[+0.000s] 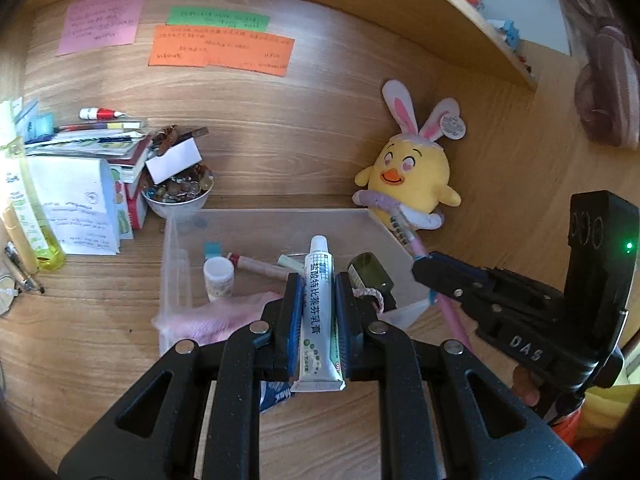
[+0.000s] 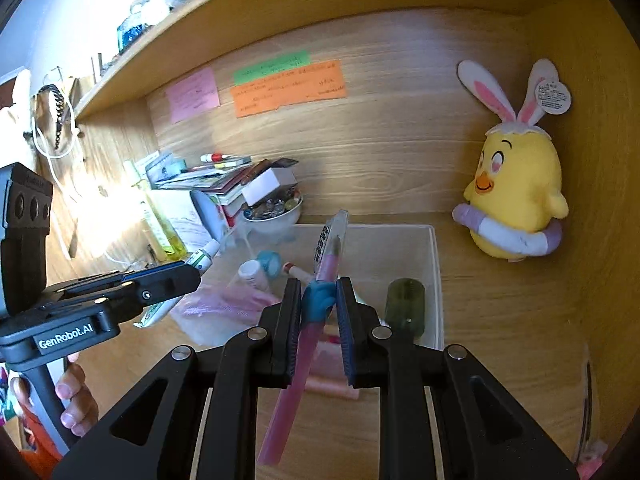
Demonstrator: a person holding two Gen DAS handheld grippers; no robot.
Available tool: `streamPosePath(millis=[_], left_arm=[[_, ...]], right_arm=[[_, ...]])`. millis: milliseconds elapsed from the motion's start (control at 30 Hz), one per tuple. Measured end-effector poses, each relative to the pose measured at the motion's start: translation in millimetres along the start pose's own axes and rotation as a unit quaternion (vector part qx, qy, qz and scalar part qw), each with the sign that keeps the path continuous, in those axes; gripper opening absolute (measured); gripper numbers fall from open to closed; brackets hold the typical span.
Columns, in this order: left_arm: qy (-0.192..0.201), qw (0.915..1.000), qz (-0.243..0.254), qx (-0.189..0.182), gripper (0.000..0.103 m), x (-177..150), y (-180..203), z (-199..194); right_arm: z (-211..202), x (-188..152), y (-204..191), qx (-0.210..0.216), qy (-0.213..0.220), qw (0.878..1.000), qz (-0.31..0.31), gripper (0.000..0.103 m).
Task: Organize objects
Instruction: 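Lower toothpaste and toothbrush into the clear box and open both tools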
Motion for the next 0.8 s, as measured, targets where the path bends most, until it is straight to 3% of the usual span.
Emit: streamPosePath(millis=[167,367,700,800], left_arm=[[-0.013,0.9991,0.031,0.026,0.015,2,11,31],[-0.037,0.9983,0.042,0.018,0.015,0,18,55],[-0.031,0.9983,0.048,0.012,0.017,-2,23,45],[-0.022,0.9985,0.047,0.014,0.026,-3,22,33]], right_arm=[[26,-5,9,0.000,-0.030,1.000,0.004,0.016],[43,-12,18,-0.003,-0.053,0.998,0.017,0.016],[42,-15,17,-0.013,-0.061,0.998,0.013,0.016],[30,-13,11,-0.009,-0.053,0.999,0.005,0.022]])
Point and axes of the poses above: each gripper's, at about its wrist camera, not at the fingertips, and z roughly the way its jaws point, y to its right, x to its top, the point moved 4 cm from there along z, roughly the way its jaws point, and after that the axes turned 9 degrees about x, right-handed, at the moved point
